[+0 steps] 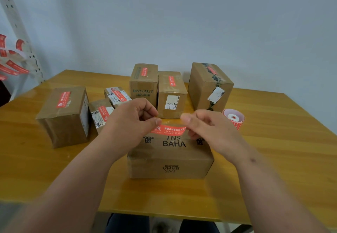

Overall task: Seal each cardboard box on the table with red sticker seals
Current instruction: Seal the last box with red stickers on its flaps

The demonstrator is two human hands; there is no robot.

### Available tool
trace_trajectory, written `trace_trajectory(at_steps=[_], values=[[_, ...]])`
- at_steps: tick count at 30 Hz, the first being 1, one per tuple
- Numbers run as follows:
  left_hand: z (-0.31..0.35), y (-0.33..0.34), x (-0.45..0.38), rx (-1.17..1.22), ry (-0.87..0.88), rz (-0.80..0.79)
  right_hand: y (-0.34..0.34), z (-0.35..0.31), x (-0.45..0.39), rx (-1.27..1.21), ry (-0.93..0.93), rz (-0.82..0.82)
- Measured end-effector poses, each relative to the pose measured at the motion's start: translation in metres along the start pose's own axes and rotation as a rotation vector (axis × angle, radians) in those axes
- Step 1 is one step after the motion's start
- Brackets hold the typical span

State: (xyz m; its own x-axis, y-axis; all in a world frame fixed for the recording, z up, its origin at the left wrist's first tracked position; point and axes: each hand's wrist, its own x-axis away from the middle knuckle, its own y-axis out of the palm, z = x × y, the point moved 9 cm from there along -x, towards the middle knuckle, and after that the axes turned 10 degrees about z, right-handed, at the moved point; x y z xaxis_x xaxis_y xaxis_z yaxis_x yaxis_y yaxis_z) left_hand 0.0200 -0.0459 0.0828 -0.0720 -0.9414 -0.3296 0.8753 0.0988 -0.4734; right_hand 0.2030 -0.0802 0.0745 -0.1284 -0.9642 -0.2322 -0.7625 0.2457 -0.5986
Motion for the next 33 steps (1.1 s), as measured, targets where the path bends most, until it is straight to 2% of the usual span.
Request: trace_trajectory(at_steps=[2,10,19,33], values=[[-0.001,0.0,-0.001,-0.012,0.002,0.01,0.001,-0.001,-0.002,0.094,-0.024,0.022],[-0.012,0.005,-0.004,-0.039,-0.032,-0.027,0.004,0.007,-0.002,0.139,-0.014,-0.013],[-0.009,0.025,-0.004,-0.386,0.05,-0.122,0.015,0.008,-0.008,0.407,-0.042,-0.029],[-0.002,0.037,-0.003,-0.548,0.109,-0.128,0.022,0.013,-0.015,0.545,-0.007,-0.04]])
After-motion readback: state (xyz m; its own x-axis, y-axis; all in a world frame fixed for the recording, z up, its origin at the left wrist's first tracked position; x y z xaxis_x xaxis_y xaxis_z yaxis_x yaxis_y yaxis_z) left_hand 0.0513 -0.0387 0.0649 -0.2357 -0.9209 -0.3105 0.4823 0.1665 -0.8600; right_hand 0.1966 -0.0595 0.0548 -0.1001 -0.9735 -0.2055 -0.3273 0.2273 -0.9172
